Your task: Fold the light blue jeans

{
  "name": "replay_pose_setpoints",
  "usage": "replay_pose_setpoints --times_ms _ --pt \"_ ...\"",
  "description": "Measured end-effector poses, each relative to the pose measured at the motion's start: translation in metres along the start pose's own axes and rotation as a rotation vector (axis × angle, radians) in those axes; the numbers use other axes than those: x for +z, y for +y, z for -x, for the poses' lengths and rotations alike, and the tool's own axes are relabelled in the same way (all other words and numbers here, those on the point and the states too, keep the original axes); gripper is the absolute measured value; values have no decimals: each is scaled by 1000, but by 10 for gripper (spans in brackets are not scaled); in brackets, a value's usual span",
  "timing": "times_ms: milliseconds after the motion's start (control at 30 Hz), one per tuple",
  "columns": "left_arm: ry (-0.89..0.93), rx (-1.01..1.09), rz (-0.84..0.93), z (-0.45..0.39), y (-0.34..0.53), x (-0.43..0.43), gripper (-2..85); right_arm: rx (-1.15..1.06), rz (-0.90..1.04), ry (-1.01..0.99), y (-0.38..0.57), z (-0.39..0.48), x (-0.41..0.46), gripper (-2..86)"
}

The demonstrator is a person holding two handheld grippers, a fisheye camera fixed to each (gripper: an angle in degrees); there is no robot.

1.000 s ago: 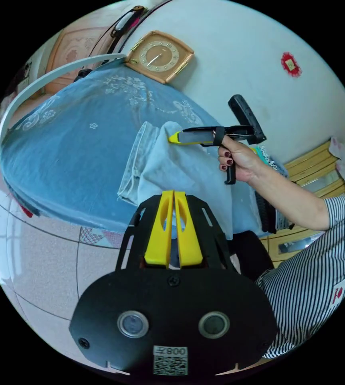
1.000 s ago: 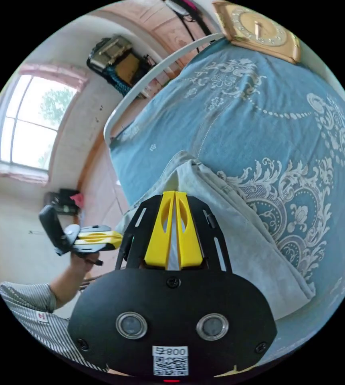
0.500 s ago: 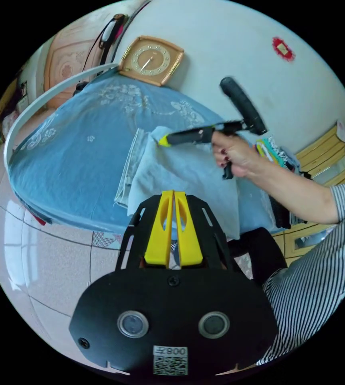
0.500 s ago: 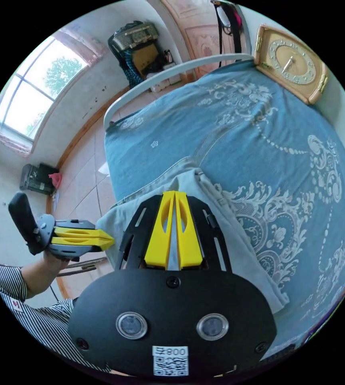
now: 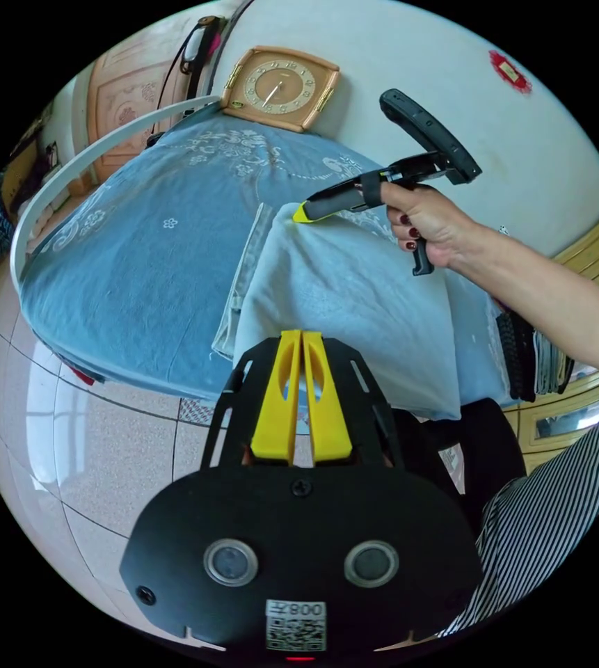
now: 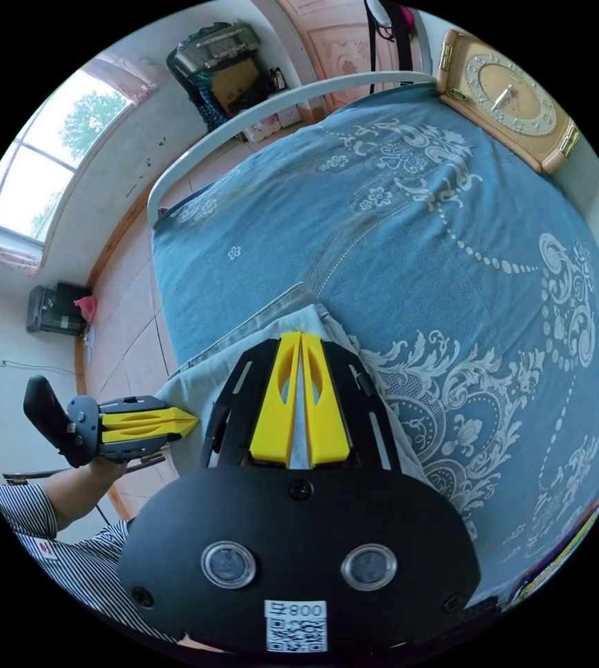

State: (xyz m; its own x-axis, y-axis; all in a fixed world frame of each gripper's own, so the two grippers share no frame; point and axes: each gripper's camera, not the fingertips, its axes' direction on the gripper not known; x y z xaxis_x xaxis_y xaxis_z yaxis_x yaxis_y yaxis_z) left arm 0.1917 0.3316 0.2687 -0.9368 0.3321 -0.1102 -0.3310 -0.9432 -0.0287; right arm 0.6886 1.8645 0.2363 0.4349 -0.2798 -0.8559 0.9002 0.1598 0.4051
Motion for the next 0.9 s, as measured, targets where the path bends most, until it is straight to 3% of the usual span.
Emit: replay_pose_setpoints --times_ms 333,467,567,667,733,900 --pt "-79 3 30 -25 16 14 2 41 -45 -112 38 -29 -2 0" --pt "2 -59 -4 -16 25 17 5 67 -137 -152 80 -48 -29 1" --pt "39 -87 -91 -16 39 5 12 112 -226 -236 150 -80 -56 2" --pt "225 -70 -106 -18 59 9 28 224 -270 -357 250 -118 -58 4" --pt "375 -34 -34 -31 72 27 44 354 -232 -437 336 -144 -36 9" --pt "554 -3 209 -70 88 87 74 584 -169 -578 473 -165 20 31"
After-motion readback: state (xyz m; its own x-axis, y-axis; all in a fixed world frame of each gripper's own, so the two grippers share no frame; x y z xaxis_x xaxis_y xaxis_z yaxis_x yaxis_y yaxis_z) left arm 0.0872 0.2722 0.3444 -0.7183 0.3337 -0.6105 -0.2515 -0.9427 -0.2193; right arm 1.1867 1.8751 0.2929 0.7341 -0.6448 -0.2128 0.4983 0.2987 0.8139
